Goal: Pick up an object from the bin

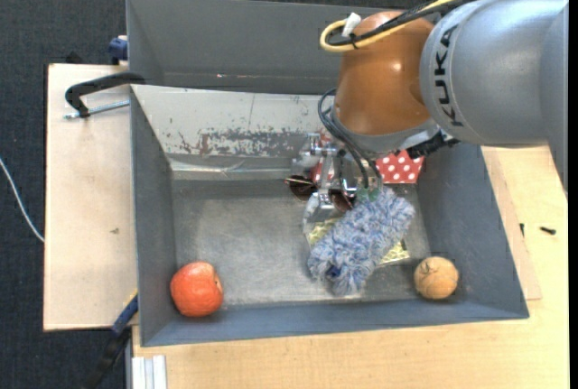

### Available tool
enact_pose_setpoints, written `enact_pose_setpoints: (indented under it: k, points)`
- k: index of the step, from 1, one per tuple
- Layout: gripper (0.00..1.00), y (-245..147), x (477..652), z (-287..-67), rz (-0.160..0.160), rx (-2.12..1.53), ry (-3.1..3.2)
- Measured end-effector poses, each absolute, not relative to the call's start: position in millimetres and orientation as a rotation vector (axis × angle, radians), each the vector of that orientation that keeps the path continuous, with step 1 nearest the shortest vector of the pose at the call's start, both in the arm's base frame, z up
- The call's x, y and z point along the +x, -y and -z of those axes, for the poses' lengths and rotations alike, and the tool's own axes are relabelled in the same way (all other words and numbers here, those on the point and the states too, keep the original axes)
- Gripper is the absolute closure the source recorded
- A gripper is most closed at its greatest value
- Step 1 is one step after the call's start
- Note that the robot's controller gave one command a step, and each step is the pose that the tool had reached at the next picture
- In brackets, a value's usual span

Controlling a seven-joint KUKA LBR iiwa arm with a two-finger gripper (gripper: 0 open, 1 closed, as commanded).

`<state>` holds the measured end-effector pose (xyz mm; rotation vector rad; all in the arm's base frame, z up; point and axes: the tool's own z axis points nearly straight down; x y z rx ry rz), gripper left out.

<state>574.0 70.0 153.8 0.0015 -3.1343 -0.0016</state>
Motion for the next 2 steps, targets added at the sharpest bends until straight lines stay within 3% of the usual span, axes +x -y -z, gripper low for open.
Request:
enact_pose_setpoints:
  k: [2]
  points:
    - [0.0, -60.9, 573.0, -150.5, 0.005, 0.105, 3.146]
